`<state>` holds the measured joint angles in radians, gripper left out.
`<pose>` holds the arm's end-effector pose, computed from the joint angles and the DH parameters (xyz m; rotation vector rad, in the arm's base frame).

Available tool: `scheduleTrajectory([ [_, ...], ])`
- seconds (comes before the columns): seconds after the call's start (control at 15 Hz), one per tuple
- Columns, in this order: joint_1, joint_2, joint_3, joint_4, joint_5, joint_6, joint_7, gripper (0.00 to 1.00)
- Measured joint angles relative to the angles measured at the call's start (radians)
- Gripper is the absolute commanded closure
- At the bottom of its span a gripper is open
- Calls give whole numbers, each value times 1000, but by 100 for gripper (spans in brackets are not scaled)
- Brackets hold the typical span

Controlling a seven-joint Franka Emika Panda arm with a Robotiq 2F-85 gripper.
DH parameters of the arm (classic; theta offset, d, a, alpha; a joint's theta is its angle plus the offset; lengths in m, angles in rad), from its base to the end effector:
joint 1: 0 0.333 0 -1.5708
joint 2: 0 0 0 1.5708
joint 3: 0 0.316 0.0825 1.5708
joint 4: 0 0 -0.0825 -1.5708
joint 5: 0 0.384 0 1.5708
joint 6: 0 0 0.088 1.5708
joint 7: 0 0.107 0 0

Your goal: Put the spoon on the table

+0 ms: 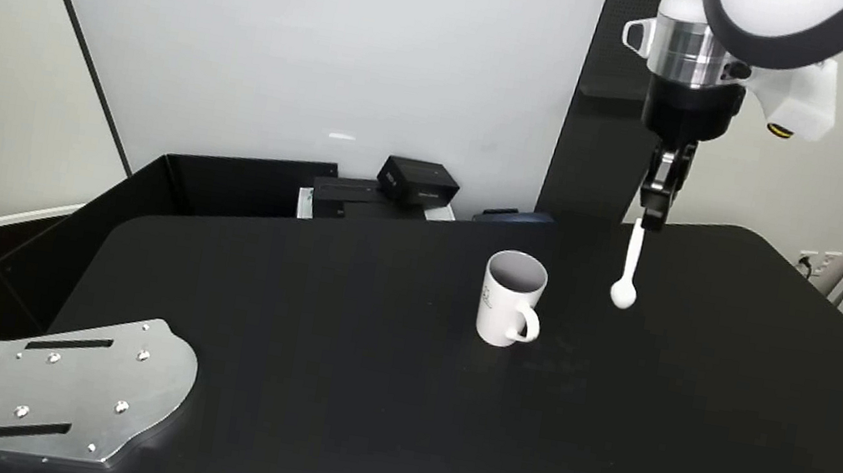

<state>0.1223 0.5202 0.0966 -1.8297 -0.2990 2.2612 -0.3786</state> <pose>0.6262 0.1274 0.2426 2.7444 1.1402 -0.1426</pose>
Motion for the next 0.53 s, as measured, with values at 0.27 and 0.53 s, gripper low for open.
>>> scheduleTrajectory([
  [0.27,31,-41,-13,-123,-121,19,49,99],
  [0.53,69,-53,-62,-233,-298,128,185,99],
])
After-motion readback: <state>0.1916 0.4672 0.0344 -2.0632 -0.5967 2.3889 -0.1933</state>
